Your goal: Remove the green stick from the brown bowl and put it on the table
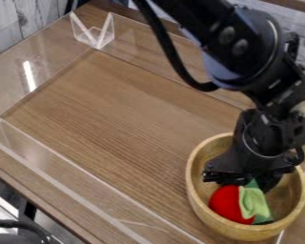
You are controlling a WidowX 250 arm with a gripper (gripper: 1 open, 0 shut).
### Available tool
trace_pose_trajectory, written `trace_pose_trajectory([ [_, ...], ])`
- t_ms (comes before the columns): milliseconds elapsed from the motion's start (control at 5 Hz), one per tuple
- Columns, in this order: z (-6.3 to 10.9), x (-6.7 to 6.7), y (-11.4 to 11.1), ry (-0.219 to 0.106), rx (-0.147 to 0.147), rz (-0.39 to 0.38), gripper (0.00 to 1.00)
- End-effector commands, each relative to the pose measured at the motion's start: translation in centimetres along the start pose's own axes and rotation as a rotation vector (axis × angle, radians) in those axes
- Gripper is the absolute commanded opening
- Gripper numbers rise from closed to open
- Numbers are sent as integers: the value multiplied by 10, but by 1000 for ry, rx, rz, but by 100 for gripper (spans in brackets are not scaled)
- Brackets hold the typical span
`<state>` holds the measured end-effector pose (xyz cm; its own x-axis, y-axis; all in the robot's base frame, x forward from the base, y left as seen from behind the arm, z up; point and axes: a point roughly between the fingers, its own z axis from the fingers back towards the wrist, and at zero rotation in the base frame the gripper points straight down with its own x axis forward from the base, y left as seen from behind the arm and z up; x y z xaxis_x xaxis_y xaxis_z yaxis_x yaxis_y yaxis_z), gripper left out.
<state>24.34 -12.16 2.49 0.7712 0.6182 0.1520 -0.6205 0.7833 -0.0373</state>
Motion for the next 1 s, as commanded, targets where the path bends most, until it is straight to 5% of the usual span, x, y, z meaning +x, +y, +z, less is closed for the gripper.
trace_pose_trajectory([
  [0, 7, -5, -3, -10, -10, -6, 0],
  [800, 13, -9, 1, -28, 23, 9, 0],
])
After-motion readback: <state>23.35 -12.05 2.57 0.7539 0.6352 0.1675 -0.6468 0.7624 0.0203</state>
